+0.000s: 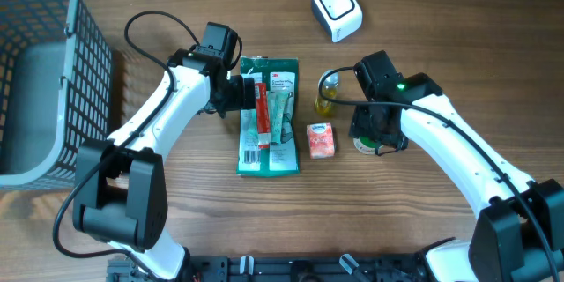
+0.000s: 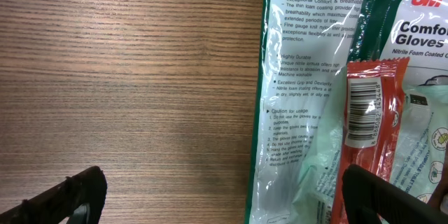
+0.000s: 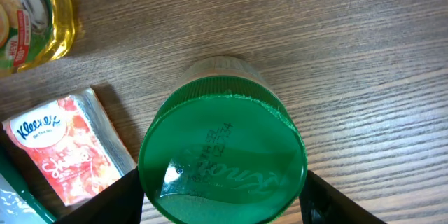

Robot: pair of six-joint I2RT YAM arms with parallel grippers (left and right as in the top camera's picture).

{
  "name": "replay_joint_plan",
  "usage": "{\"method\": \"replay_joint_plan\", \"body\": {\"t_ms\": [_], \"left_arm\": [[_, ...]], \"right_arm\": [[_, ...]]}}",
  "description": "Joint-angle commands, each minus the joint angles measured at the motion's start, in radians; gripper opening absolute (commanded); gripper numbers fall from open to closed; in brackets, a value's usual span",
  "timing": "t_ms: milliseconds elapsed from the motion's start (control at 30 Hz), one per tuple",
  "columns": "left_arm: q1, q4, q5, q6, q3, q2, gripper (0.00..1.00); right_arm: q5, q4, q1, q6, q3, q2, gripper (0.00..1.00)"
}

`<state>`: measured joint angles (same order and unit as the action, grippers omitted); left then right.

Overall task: Scan the item barcode
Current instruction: 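Lower the right gripper over the green-lidded jar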

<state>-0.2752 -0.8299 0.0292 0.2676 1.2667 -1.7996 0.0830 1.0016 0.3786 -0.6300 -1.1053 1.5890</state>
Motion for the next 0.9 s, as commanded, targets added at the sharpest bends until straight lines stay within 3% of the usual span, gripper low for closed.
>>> {"method": "replay_joint_plan", "body": {"t_ms": [0,100,333,567,867], "left_arm": [[-0.003,0.000,0.006,0.002,-0.006,0.017,1.00],[-0.003,0.000,0.006,0.002,-0.006,0.017,1.00],[-0.003,0.000,0.006,0.002,-0.006,0.017,1.00],[-0.003,0.000,0.006,0.002,-0.006,0.017,1.00],[-0.003,0.000,0.006,0.002,-0.006,0.017,1.00]], "right_arm": [[0.013,0.002,-0.002,-0.023,0.008,0.009,0.71],[0.013,0.002,-0.002,-0.035,0.008,0.009,0.79],[-0.018,0.003,-0.002,-0.055,0.029,0.009,0.80],[0.005,-0.061,-0.002,-0.044,0.050,0.009,0.64],[-0.037,-0.069,-0.002,0.435,0.051,0.009,0.66]]}}
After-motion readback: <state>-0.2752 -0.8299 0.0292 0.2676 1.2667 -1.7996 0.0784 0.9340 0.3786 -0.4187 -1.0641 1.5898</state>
